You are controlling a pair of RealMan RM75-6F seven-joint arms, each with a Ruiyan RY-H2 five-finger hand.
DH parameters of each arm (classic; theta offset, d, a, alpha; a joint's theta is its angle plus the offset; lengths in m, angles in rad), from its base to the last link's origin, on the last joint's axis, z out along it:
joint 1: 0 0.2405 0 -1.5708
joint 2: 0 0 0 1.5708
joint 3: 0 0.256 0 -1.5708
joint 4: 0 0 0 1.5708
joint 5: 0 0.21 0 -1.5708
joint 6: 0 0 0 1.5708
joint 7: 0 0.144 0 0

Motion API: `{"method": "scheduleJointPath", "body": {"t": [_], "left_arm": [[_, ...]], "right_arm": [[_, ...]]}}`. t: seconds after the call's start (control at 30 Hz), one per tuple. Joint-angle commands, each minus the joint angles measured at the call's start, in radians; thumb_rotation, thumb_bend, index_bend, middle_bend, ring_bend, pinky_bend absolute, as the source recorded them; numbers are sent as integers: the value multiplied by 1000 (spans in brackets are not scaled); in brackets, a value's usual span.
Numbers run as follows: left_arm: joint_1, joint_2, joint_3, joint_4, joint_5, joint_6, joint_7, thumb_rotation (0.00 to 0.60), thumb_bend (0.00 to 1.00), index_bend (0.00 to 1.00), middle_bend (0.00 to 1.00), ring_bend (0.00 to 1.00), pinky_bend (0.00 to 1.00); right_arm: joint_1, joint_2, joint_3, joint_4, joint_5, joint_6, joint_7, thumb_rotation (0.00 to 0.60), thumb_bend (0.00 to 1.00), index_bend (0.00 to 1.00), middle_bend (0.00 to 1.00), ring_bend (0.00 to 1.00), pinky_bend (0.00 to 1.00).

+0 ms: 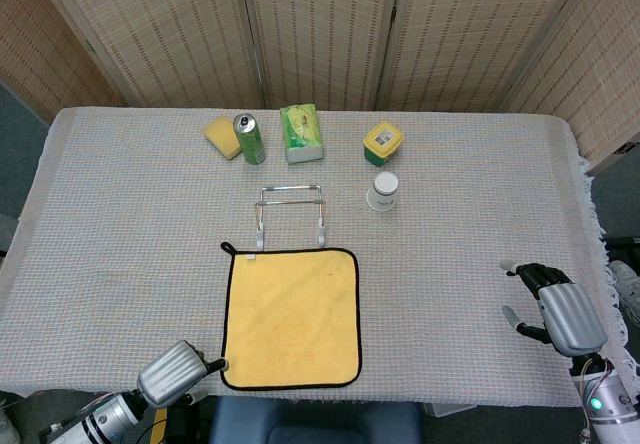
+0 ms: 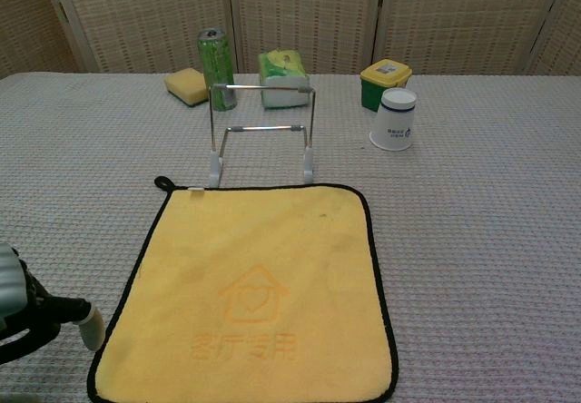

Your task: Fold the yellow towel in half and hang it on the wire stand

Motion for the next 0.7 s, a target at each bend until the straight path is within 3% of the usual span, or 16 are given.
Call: {"method": "scheduleJointPath", "body": {"t": [0.03,0.7], "left_arm": [[-1,-26,6,16,-3,-3,5,600,265,413,883,826,881],[-6,-145,10,99,-61,-18,10,600,265,431,890,830,884]], "right_arm": [[-1,-1,-1,1,1,0,1,600,331,226,339,303,280],[-8,-5,-7,11,7,7,11,600,331,226,339,307,280]]}}
